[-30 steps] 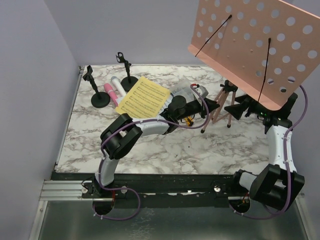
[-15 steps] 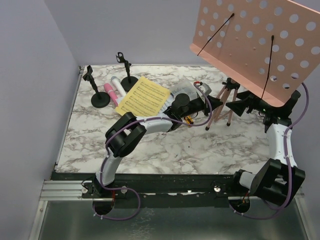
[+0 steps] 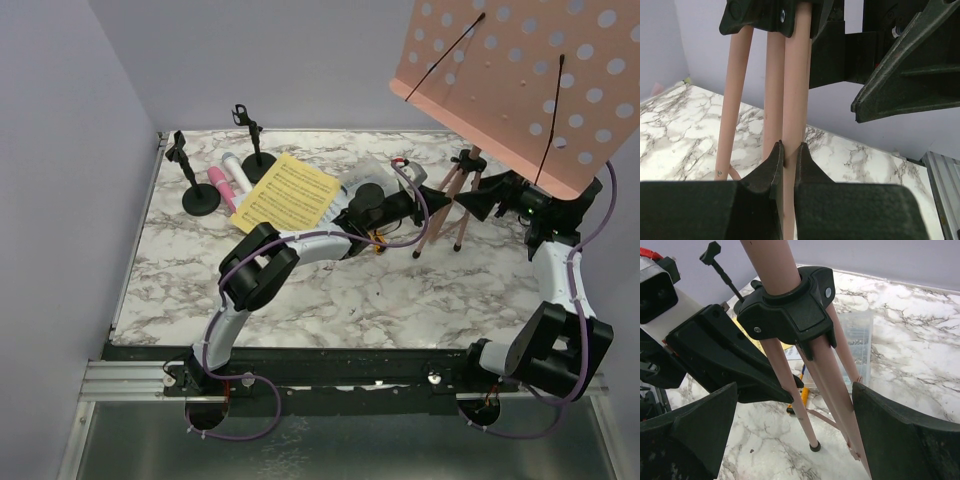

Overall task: Pack up the instrument practice props
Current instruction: Close the music stand at the center of the board.

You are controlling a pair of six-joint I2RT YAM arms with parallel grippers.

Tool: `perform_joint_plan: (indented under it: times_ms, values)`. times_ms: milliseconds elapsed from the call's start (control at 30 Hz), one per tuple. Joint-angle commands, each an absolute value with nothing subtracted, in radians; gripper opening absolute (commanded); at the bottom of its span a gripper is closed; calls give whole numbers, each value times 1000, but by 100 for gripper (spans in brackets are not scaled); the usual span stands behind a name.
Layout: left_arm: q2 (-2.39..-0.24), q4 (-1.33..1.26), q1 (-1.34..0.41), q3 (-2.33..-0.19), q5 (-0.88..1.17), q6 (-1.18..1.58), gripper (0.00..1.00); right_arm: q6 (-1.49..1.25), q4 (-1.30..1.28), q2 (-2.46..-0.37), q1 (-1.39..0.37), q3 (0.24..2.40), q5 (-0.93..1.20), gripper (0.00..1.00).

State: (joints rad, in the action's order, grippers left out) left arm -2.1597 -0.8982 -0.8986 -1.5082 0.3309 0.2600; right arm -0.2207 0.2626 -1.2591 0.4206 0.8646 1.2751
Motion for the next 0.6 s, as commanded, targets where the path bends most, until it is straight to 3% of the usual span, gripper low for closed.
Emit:
perform_joint_plan:
  times_ms: [0, 567]
  values:
    - [-2185, -954, -907, -1556, 344, 314, 0, -271, 331, -1274, 413, 864, 1225, 100]
    - [-2225, -970, -910, -1572, 382, 373, 0, -246, 372, -1313, 307, 833, 1072, 98]
